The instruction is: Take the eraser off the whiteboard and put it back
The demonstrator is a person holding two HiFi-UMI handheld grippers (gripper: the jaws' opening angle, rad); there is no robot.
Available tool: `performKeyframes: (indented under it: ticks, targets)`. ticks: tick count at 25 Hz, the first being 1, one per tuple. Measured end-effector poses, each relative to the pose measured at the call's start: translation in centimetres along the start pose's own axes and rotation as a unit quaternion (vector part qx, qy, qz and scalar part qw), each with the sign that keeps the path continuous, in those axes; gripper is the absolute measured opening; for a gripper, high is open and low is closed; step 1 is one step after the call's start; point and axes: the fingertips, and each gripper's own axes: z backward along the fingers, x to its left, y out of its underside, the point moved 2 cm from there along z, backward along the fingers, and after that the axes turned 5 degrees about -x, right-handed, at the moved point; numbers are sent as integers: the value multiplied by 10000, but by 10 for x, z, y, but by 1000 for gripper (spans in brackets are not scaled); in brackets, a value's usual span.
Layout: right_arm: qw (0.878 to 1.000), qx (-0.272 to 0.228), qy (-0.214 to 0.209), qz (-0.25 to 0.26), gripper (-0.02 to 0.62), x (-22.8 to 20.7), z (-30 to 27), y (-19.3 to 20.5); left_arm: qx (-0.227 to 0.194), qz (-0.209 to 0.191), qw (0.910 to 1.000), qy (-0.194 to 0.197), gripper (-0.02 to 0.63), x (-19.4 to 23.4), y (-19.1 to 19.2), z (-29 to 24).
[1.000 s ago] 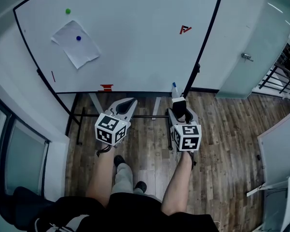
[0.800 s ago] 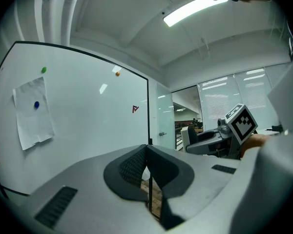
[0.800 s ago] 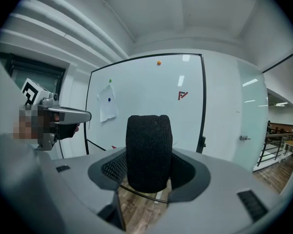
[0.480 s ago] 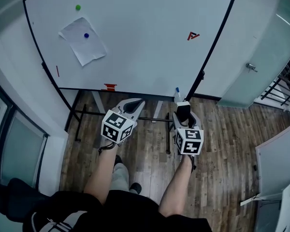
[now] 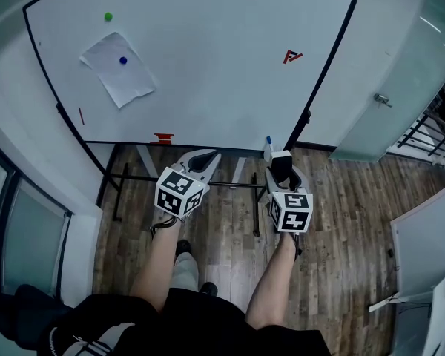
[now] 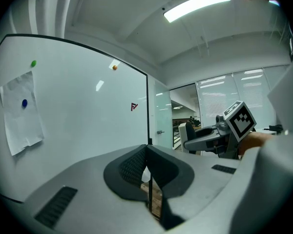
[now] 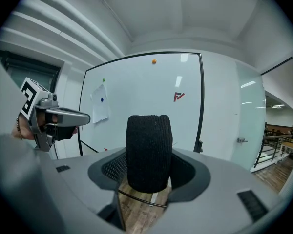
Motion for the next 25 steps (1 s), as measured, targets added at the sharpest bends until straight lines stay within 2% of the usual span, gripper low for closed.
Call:
performKeyframes:
  ticks: [8, 18, 25]
  targets:
    - [9996, -253, 144, 25, 245, -9, -50, -35, -95, -55, 9999, -30, 20, 47, -13, -29]
    - [9991, -347, 223, -11, 245, -4, -141, -71, -168, 3, 9993, -327, 21, 146, -25, -52]
    - [9994, -269, 182, -67, 245, 15, -202, -84, -130, 13, 9988, -479, 20, 206, -25, -56]
